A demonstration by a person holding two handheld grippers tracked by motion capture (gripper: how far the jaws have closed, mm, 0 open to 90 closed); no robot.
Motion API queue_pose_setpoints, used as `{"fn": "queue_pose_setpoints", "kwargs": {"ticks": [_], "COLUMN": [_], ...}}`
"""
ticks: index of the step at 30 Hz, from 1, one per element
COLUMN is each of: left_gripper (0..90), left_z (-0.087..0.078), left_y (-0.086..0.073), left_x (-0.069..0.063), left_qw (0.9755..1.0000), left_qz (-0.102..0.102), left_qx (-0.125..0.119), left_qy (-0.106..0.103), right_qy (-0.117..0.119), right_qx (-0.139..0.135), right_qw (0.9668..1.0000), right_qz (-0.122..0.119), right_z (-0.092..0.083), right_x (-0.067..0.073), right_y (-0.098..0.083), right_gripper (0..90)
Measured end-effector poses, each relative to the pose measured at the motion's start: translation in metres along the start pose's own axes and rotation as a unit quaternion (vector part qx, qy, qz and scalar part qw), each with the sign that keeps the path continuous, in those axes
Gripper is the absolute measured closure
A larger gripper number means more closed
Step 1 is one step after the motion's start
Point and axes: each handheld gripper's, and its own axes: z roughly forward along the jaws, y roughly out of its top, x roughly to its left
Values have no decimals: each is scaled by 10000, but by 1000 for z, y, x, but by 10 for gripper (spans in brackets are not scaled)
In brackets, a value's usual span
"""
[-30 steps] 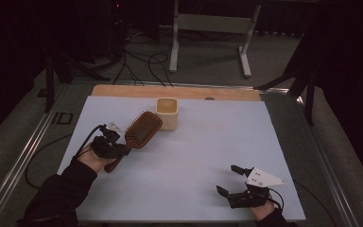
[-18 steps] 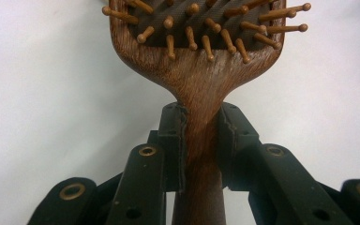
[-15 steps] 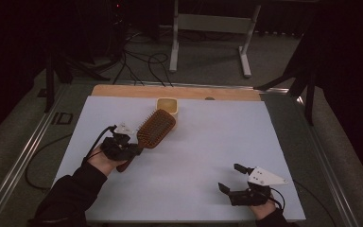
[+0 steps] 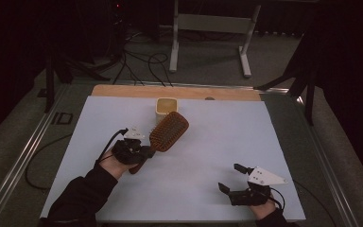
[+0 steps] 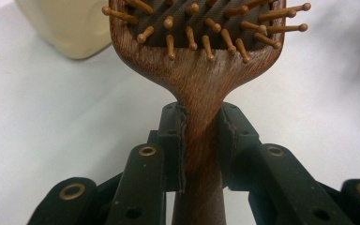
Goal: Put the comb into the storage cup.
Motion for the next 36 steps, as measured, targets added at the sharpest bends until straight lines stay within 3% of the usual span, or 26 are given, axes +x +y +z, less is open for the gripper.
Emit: {"fn": "queue_pose_setpoints", "kwargs": {"ticks": [12,17,25,33,36], "left_gripper": [741,741,741,741,741], "left_z": [5,8,9,10,11], "left_y": [-13,-21,-30,-35,-36], "left_x": [-9,-14,-17,-22,-22], "left_qw": [9992,9986,9978,9960,9956], "left_qz": [147,263,261,403,412], "left_qx": [-339,-462,-612,-802,-843], "left_qy": [-139,-55,-22,32,-19], "right_qy": [-65,-108,-192,-462,-384], "right_qx": [7,-18,-2,-69,-135], "right_qw": [10000,9999,9998,9984,9980], "right_qz": [23,29,79,302,482], "right_z": [0,0,-3,-12,-15], "right_x": [0,0,1,3,4], "right_y": [1,3,8,25,35], "right_gripper": [95,95,94,94,94]}}
